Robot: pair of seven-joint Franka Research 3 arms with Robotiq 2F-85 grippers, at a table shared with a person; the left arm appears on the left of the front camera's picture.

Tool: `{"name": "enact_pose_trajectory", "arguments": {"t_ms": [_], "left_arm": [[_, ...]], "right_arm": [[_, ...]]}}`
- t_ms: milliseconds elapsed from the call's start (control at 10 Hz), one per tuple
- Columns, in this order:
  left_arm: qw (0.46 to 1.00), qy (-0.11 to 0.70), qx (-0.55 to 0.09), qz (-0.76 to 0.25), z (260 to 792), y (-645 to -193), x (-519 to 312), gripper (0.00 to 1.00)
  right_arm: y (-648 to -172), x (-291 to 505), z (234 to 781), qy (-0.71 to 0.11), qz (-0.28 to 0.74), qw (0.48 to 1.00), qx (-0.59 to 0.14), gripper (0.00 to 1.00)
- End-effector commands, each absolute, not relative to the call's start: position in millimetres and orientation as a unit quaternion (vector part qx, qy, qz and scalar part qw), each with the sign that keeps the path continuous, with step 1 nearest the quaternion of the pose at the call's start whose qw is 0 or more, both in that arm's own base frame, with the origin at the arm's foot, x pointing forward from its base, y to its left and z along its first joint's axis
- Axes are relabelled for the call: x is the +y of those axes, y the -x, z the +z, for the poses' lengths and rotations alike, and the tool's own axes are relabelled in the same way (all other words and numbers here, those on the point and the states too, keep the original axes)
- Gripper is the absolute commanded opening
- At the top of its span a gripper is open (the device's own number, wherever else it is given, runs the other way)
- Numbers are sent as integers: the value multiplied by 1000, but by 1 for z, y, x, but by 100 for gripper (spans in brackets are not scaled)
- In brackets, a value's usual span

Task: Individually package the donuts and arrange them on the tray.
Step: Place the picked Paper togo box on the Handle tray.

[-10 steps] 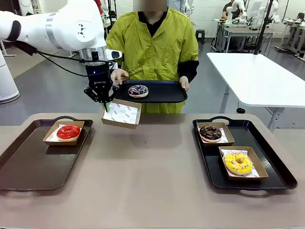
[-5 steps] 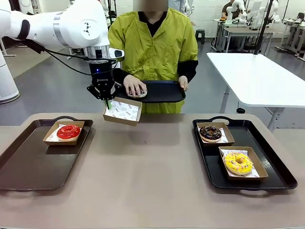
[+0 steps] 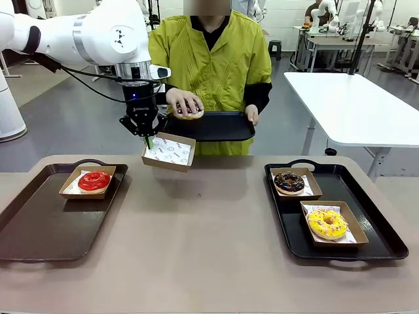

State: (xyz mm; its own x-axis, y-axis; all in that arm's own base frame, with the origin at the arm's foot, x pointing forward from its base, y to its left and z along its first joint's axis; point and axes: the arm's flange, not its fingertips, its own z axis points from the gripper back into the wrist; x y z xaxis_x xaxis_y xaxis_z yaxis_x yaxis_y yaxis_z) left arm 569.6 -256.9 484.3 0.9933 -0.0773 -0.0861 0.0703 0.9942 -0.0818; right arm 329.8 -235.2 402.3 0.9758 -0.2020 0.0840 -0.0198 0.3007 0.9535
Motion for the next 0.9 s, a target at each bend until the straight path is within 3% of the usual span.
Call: {"name": "enact_pose_trajectory", "arguments": {"t_ms": [0, 800], "left_arm": [[998, 40, 41, -35, 486, -565, -255, 0], [998, 40, 41, -35, 486, -565, -255, 0]], "right_arm": [[-329, -234, 405, -593, -58, 798, -93, 100], [-329, -234, 405, -593, -58, 798, -93, 100]]}}
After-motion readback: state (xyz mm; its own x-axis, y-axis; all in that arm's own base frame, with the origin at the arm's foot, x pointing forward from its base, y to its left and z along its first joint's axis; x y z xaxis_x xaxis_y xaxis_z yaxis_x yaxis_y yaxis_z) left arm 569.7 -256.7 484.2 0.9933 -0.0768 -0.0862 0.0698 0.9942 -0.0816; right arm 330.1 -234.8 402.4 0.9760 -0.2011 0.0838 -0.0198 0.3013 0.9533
